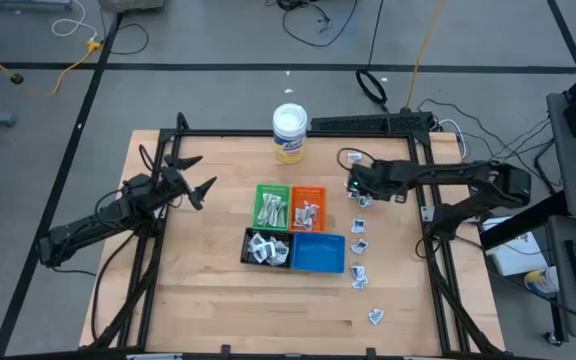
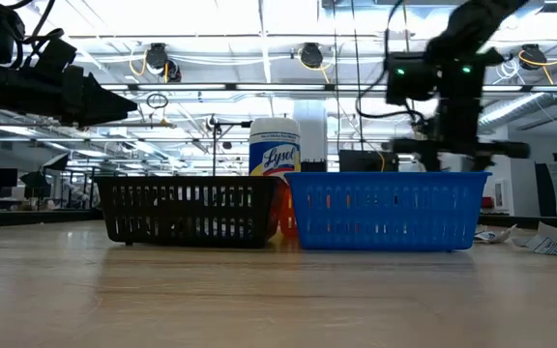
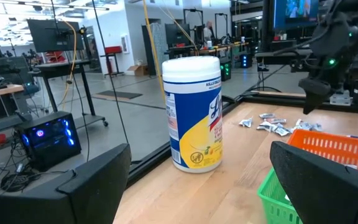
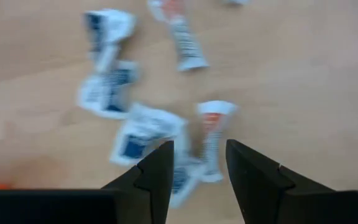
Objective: Pick & Place First Aid Supplies
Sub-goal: Put the ointment pack into the orange bin
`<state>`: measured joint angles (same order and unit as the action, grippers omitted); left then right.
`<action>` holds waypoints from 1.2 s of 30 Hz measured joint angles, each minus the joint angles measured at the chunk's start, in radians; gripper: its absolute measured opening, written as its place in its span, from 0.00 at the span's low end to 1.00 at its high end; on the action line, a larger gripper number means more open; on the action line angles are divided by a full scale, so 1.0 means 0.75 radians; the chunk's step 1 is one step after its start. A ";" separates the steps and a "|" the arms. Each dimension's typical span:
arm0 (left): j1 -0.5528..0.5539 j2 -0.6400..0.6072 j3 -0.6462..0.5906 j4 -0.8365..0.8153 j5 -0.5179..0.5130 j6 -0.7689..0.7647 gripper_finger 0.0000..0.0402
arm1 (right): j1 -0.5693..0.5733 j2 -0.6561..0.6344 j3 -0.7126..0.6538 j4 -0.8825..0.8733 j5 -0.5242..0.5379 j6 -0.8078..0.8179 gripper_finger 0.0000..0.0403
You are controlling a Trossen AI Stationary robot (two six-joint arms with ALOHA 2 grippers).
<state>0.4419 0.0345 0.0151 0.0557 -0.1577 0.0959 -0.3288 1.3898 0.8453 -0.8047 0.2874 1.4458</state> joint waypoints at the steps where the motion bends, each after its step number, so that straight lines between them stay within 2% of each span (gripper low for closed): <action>1: 0.000 0.000 0.000 0.000 0.000 0.000 0.98 | -0.007 -0.022 -0.030 -0.002 0.000 0.030 0.34; 9: 0.000 0.000 0.000 0.000 0.000 0.000 0.98 | -0.076 -0.087 -0.122 0.004 -0.003 0.069 0.33; 21: 0.000 0.000 0.000 0.000 0.000 0.000 0.98 | -0.095 0.107 -0.122 0.163 -0.110 -0.024 0.33; 25: 0.000 0.000 0.000 0.000 0.000 0.000 0.98 | -0.095 0.123 -0.121 0.164 -0.113 -0.025 0.31; 28: 0.000 0.000 0.000 0.000 0.000 0.000 0.98 | -0.096 0.123 -0.121 0.162 -0.132 -0.035 0.25; 33: 0.000 0.000 0.000 0.000 0.000 0.000 0.98 | -0.096 0.122 -0.130 0.176 -0.138 -0.114 0.04; 36: 0.000 0.000 0.000 0.000 0.000 0.000 0.98 | -0.095 0.103 -0.137 0.151 -0.134 -0.129 0.02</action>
<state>0.4419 0.0343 0.0151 0.0559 -0.1577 0.0959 -0.4004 1.4673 0.7426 -0.6918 0.1870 1.3491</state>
